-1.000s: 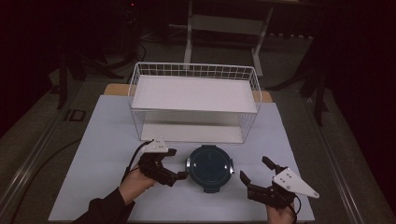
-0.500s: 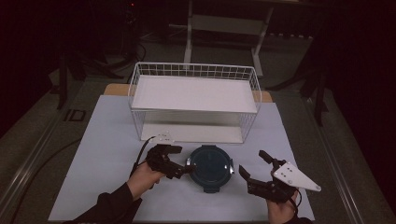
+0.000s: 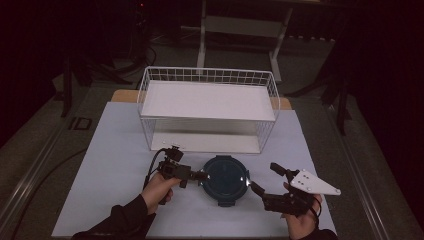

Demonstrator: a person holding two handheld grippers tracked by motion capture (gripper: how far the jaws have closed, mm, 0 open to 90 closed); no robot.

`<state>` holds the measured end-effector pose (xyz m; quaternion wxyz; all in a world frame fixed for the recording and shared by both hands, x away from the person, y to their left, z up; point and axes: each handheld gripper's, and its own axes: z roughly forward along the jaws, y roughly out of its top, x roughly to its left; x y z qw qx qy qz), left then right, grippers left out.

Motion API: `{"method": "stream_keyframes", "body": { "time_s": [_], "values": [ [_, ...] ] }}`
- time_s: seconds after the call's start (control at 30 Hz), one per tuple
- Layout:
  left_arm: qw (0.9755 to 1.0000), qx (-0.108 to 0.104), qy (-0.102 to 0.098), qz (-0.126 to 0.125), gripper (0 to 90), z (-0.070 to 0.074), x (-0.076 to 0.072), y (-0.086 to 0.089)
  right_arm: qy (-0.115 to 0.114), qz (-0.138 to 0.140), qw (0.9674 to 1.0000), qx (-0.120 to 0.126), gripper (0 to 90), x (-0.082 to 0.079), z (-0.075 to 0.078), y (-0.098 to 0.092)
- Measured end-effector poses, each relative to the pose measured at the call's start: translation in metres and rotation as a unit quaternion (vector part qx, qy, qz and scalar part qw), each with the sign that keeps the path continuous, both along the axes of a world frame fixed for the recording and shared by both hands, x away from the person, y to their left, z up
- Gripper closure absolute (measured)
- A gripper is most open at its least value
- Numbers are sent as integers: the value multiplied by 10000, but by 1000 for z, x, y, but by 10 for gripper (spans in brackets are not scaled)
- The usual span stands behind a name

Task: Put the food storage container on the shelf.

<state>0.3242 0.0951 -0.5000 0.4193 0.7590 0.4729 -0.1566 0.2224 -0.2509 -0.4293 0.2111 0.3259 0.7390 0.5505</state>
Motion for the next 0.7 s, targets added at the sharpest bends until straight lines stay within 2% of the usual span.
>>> {"method": "stream_keyframes", "body": {
  "time_s": [0.03,0.1,0.2,0.23,0.27,0.3,0.43,0.5,0.53,0.6,0.67,0.7],
  "values": [
    [10000,6,89,-5,50,0,0,0,5,-72,10000,-52,108,0,-1,1],
    [9993,-133,343,16,57,-1,2,0,21,-95,9999,-121,106,1,-2,3],
    [9986,-180,487,109,156,-1,4,2,26,-86,9998,-180,107,1,-4,5],
    [9983,-179,531,129,155,-2,4,2,38,-77,9998,-203,107,1,-5,6],
    [9976,-200,648,162,168,-3,5,3,76,-64,9997,-220,107,2,-6,7],
    [9970,-212,718,214,222,-4,6,3,131,-66,9996,-257,107,2,-6,7],
    [9946,-268,957,305,347,-7,7,4,194,-100,9993,-313,108,3,-7,9],
    [9932,-350,1069,297,435,-9,7,4,245,-109,9992,-299,108,4,-8,9],
    [9920,-459,1141,279,462,-10,8,4,248,-116,9992,-294,108,4,-8,9],
    [9904,-506,1255,289,514,-14,9,4,267,-125,9990,-337,108,4,-8,10],
    [9881,-611,1382,286,520,-17,10,5,275,-105,9990,-342,107,4,-9,10],
    [9881,-611,1382,286,525,-17,10,5,275,-105,9990,-342,107,4,-9,10]
  ]
}}
